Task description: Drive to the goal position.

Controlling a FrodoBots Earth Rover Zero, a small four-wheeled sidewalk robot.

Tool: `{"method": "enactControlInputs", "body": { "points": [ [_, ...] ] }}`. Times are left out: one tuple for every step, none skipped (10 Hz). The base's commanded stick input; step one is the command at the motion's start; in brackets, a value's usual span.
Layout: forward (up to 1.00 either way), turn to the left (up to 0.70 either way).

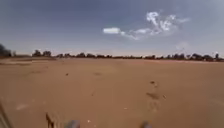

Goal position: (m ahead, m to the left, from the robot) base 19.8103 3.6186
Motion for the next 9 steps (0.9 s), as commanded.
{"method": "enactControlInputs", "body": {
  "points": [
    [0.70, 0.00],
    [0.70, 0.00],
    [0.70, 0.00],
    [0.70, 0.00],
    [0.70, 0.00],
    [0.70, 0.00],
    [0.70, 0.00],
    [0.70, 0.00],
    [0.70, 0.00]
  ]
}}
